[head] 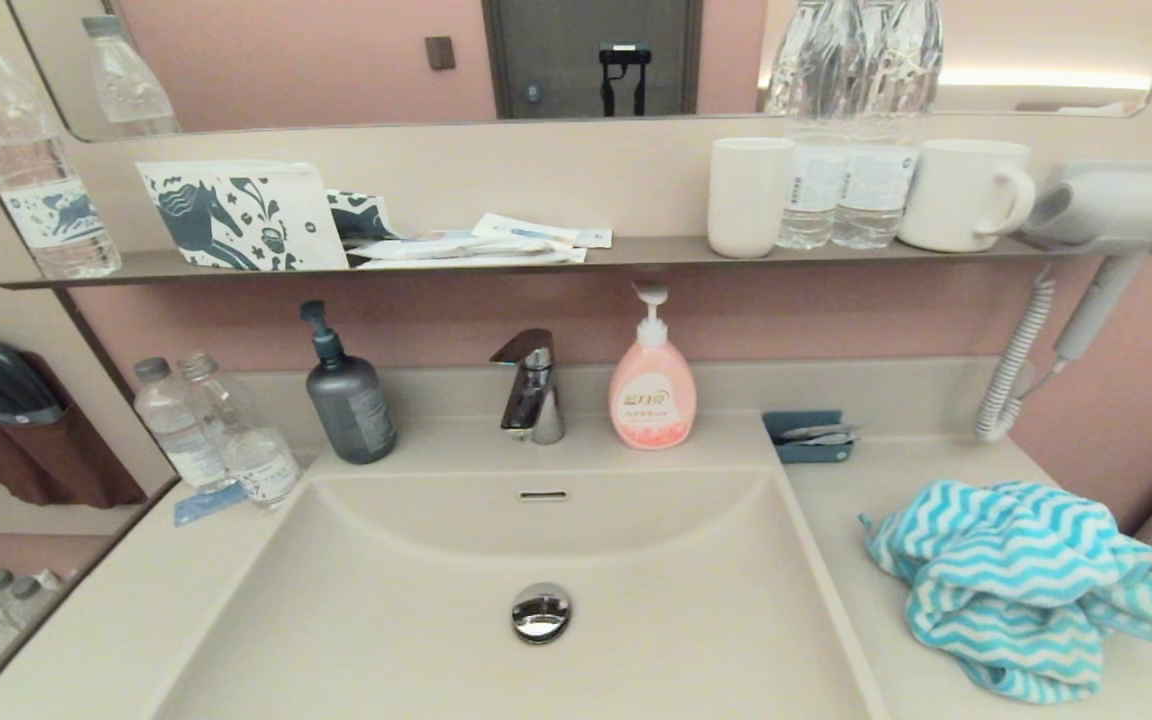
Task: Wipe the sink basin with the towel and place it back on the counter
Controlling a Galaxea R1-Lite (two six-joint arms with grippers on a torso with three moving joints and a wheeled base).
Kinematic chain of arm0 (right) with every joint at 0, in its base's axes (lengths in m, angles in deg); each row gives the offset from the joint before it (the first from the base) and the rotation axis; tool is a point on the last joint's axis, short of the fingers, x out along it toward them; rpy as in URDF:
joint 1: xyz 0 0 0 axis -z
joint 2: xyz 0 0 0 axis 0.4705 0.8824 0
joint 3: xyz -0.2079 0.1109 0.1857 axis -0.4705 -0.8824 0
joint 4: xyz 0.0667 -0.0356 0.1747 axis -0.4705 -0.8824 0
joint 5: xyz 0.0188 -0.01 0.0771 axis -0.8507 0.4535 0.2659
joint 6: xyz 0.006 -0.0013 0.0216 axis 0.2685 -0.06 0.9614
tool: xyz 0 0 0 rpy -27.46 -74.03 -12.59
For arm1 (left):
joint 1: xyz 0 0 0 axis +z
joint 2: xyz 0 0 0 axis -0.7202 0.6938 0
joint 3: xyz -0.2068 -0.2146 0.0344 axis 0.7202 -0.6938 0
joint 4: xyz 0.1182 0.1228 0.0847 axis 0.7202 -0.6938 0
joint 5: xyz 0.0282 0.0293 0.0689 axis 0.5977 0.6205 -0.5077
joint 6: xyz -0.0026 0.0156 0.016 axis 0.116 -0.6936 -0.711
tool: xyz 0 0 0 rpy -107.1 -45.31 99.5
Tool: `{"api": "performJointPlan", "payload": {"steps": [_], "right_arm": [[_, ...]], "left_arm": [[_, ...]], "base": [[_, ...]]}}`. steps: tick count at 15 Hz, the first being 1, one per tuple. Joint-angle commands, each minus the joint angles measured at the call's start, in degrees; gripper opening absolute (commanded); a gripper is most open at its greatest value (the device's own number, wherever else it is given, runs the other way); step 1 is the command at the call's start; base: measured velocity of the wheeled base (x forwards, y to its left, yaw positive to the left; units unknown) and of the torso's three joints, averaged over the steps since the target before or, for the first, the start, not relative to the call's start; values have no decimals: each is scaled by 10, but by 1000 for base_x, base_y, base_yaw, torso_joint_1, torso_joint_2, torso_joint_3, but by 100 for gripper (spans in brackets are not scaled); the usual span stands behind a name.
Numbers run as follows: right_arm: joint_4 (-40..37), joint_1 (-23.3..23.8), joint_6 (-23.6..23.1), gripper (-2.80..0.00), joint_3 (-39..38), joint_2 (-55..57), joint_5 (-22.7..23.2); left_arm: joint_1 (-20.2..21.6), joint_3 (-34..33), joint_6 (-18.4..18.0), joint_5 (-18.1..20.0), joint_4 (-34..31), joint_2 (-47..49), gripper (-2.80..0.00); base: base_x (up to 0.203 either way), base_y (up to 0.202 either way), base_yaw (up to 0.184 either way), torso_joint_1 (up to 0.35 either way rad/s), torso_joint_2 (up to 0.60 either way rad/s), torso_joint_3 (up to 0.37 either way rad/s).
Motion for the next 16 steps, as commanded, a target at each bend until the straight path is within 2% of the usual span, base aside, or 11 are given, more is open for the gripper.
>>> {"api": "performJointPlan", "payload": {"steps": [1, 5, 10, 16], "right_arm": [[61, -1, 7, -280, -50, -22, 0], [141, -1, 9, -280, -123, -23, 3], [185, -1, 5, -280, -181, -23, 4], [215, -1, -17, -280, -205, -23, 15]], "left_arm": [[0, 0, 0, 0, 0, 1, -280], [0, 0, 0, 0, 0, 1, -280], [0, 0, 0, 0, 0, 1, -280], [0, 1, -1, 0, 0, 1, -280]], "base": [[0, 0, 0, 0, 0, 0], [0, 0, 0, 0, 0, 0], [0, 0, 0, 0, 0, 0], [0, 0, 0, 0, 0, 0]]}}
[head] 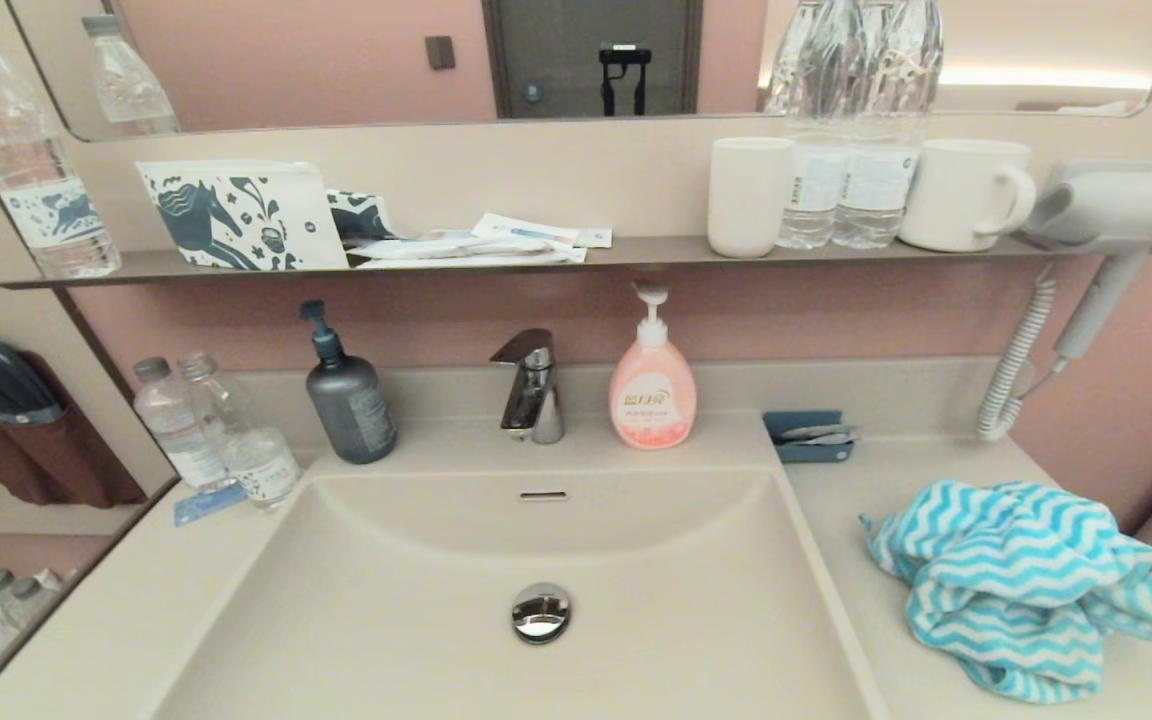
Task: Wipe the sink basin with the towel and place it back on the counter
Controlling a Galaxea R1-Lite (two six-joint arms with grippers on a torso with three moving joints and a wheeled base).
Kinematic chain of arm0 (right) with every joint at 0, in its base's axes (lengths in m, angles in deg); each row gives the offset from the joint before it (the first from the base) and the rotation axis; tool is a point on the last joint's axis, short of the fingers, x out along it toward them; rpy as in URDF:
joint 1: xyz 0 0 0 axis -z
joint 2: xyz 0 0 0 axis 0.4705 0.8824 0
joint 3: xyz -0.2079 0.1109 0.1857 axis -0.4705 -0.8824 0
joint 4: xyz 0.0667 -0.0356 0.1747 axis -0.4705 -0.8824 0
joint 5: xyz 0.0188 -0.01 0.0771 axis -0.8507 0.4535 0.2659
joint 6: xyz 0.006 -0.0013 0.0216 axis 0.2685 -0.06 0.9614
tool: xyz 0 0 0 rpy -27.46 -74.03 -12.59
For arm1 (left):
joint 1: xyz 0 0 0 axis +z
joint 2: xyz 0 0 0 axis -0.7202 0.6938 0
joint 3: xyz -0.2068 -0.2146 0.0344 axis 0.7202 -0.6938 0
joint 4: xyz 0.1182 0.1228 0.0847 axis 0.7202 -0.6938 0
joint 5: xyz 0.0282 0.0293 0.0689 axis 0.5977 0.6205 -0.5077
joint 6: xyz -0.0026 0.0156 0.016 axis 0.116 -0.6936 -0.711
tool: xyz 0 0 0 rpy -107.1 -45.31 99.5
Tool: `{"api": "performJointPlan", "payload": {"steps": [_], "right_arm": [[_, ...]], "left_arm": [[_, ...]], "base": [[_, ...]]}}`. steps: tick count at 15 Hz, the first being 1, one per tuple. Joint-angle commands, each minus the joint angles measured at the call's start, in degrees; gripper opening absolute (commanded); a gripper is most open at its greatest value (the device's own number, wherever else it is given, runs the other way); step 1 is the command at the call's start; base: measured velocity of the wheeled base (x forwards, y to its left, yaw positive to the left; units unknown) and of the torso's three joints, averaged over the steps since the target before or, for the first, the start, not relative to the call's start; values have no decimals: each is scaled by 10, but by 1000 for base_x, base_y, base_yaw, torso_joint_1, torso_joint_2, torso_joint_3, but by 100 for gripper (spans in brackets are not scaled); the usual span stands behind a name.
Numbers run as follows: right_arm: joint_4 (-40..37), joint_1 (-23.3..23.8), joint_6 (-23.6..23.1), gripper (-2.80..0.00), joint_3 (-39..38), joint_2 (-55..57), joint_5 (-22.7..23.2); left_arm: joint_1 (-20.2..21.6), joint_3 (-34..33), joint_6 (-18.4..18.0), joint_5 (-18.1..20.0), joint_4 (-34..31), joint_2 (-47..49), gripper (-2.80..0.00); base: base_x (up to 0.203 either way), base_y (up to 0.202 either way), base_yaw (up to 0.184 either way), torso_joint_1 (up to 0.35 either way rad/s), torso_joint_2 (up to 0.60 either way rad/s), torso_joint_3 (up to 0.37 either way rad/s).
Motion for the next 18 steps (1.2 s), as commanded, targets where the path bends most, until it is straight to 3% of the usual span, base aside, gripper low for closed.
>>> {"api": "performJointPlan", "payload": {"steps": [1, 18], "right_arm": [[4, 0, -3, -280, -5, 0, 4], [4, 0, 7, -280, -5, 0, 7]], "left_arm": [[0, 1, 0, 0, 0, 1, -280], [0, 0, 0, 0, 0, 1, -280]], "base": [[0, 0, 0, 0, 0, 0], [0, 0, 0, 0, 0, 0]]}}
